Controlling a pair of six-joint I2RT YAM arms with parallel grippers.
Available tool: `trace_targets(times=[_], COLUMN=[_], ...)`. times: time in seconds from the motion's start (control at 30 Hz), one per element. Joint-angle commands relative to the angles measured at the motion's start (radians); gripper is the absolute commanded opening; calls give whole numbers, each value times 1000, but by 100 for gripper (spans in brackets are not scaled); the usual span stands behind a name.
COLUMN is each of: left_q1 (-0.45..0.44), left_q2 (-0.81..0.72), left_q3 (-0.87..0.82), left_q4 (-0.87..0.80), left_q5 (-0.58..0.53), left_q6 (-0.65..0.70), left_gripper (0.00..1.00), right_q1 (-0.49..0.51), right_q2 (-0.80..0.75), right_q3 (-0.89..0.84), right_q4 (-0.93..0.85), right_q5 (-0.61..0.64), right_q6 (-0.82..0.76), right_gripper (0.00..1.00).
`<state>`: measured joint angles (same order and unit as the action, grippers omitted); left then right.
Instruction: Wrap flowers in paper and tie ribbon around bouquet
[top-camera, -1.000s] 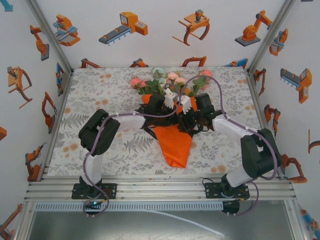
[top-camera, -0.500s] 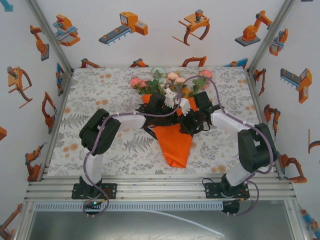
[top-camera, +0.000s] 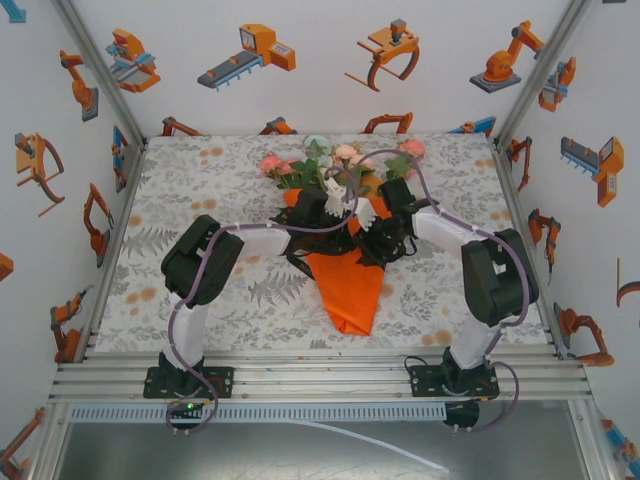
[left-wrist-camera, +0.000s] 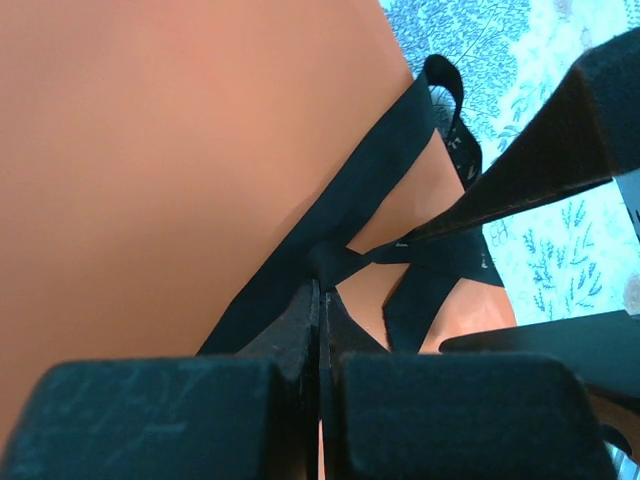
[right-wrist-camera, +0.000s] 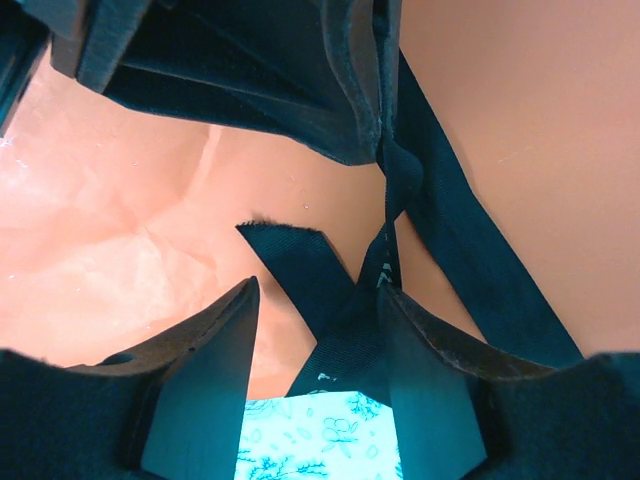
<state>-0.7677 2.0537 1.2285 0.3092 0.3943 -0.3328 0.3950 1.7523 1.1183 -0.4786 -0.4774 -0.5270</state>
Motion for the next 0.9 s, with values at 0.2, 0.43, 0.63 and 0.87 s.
trace_targets(times=[0.2, 0.43, 0.63, 0.87], left_q1=[-7, -5, -4, -29], left_q2=[-4, -28, -185, -321], left_q3=[26, 5, -134, -183], left_q4=[36, 57, 131, -136], left_q5=[23, 21, -39, -214], left_q6=[-3, -24, -179, -625], left_gripper=[1, 16, 23, 21], right_q1=[24, 19, -2, -22], right_q2=[81, 41, 24, 30], right_q3=[27, 17, 30, 47], right_q4=[-87, -73, -80, -86], right_q5=[57, 32, 2, -20], right_q6=[-50, -51, -30, -13], right_gripper=[29, 1, 0, 0])
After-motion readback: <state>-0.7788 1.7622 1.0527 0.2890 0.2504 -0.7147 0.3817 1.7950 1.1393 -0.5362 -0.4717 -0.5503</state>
